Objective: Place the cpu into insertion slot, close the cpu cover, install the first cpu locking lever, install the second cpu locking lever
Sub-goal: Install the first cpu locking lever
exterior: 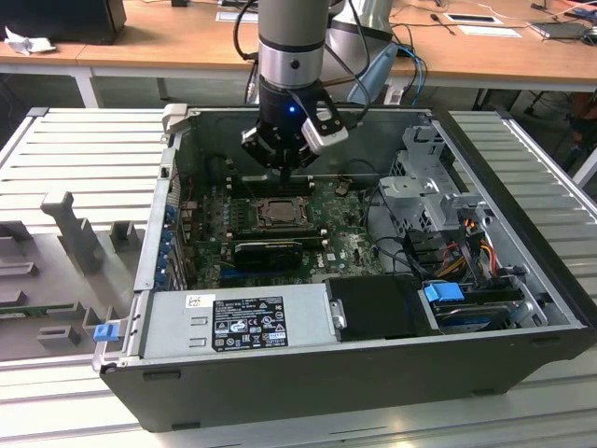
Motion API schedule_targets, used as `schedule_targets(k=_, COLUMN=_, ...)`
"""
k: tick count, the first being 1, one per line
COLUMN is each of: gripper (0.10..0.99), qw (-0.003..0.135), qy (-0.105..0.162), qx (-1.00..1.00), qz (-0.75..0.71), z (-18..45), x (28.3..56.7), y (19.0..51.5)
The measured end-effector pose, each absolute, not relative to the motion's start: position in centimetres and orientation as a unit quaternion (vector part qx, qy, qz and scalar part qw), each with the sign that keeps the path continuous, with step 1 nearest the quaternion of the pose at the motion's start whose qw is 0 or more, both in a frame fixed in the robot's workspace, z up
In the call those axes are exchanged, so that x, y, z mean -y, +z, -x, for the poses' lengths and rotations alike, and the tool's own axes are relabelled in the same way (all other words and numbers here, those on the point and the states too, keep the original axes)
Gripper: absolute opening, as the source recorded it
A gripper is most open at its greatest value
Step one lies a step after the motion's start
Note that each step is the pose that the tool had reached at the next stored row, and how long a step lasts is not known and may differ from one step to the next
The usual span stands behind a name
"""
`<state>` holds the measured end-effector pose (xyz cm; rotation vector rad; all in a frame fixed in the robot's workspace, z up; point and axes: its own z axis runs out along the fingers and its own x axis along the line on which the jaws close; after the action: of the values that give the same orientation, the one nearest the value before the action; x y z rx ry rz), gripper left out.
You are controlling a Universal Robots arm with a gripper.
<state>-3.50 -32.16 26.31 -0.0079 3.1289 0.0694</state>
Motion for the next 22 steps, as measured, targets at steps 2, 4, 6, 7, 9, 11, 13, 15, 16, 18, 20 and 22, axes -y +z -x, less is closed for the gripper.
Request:
schedule_targets(k=2, gripper=0.106, qw=0.006, qy=0.022, qx=-1.0, qz=0.003, z=4.2, x=32.2, y=26.3)
schedule_targets(k=4, gripper=0.106, qw=0.006, qy=0.022, qx=-1.0, qz=0.003, z=4.8, x=32.2, y=26.2)
schedule_targets(k=6, gripper=0.106, qw=0.006, qy=0.022, qx=-1.0, qz=0.003, z=5.4, x=32.2, y=26.2)
schedule_targets(k=7, gripper=0.106, qw=0.006, qy=0.022, qx=-1.0, qz=0.003, z=5.6, x=32.2, y=26.2)
schedule_targets(k=9, gripper=0.106, qw=0.007, qy=0.022, qx=-1.0, qz=0.003, z=6.2, x=32.2, y=26.1)
schedule_targets(k=11, gripper=0.106, qw=0.007, qy=0.022, qx=-1.0, qz=0.003, z=6.8, x=32.2, y=26.1)
schedule_targets(k=13, gripper=0.106, qw=0.007, qy=0.022, qx=-1.0, qz=0.003, z=7.3, x=32.2, y=26.0)
schedule_targets(k=15, gripper=0.106, qw=0.008, qy=0.022, qx=-1.0, qz=0.004, z=8.1, x=32.2, y=25.9)
schedule_targets(k=16, gripper=0.106, qw=0.008, qy=0.023, qx=-1.0, qz=0.004, z=8.4, x=32.2, y=25.9)
schedule_targets(k=18, gripper=0.106, qw=0.008, qy=0.023, qx=-1.0, qz=0.004, z=9.1, x=32.2, y=25.8)
schedule_targets(k=20, gripper=0.106, qw=0.008, qy=0.023, qx=-1.0, qz=0.004, z=9.9, x=32.1, y=25.7)
schedule_targets(k=22, gripper=0.106, qw=0.008, qy=0.023, qx=-1.0, qz=0.005, z=10.5, x=32.1, y=25.7)
